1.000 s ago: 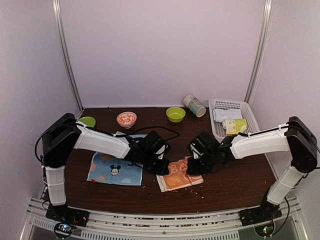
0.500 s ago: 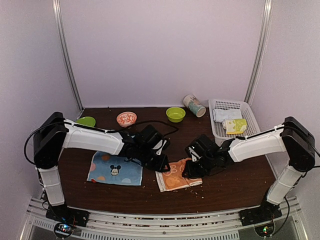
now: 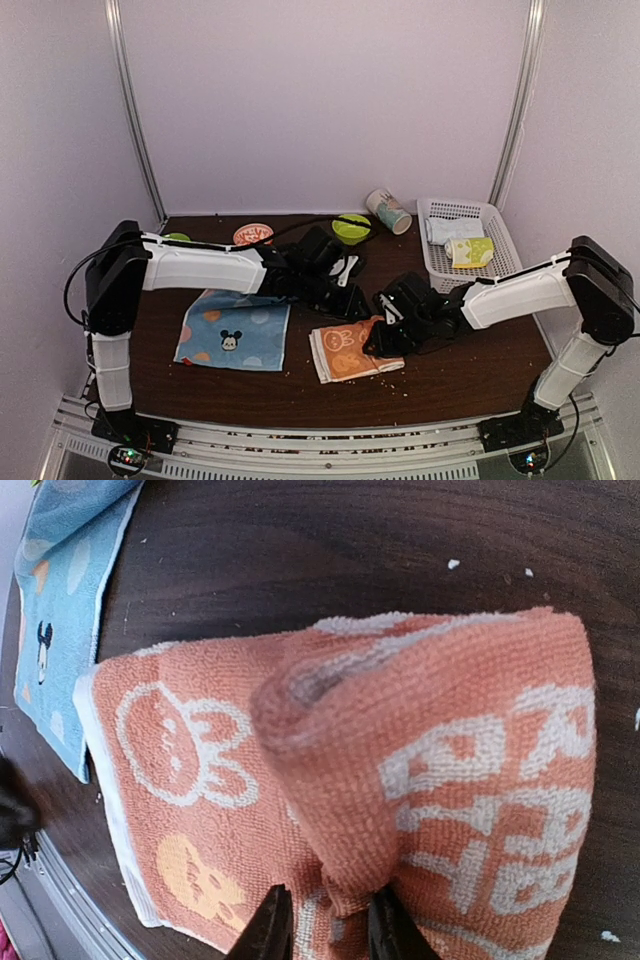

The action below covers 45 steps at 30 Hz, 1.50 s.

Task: Roll the towels
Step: Roll the towel from the center of the board.

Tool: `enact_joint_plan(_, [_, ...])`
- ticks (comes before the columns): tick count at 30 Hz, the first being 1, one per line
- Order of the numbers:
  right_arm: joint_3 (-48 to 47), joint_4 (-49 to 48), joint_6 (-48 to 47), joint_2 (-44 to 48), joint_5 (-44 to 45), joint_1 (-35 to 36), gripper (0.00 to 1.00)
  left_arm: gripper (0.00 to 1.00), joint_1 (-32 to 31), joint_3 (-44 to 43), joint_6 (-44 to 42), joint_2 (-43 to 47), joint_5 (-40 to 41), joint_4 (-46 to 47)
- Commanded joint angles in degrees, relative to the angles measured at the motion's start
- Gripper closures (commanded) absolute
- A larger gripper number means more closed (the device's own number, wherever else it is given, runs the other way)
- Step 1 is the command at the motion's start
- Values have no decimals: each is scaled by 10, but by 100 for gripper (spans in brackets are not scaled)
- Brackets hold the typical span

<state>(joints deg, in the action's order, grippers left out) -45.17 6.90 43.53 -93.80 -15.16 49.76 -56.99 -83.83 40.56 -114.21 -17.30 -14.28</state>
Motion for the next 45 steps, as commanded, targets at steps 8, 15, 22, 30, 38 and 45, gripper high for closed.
enact_joint_plan(8, [22, 8, 4, 3, 16, 1, 72, 76, 13, -49, 4, -73, -49, 36])
enact_joint_plan(15, [27, 1, 2, 7, 9, 1, 72, 77, 20, -79, 6, -114, -59, 36])
enact_joint_plan(22, [25, 10, -9, 19, 0, 1, 70, 86, 32, -86, 21, -146, -63, 36])
enact_joint_plan(30, [10, 73, -53, 59, 7, 1, 54, 97, 42, -78, 28, -153, -67, 50])
enact_joint_plan(38, [35, 100, -73, 96, 15, 3, 66, 100, 43, -86, 30, -164, -67, 49])
enact_joint_plan(45, [65, 86, -57, 48, 10, 29, 79, 100, 42, -78, 30, -166, -63, 48])
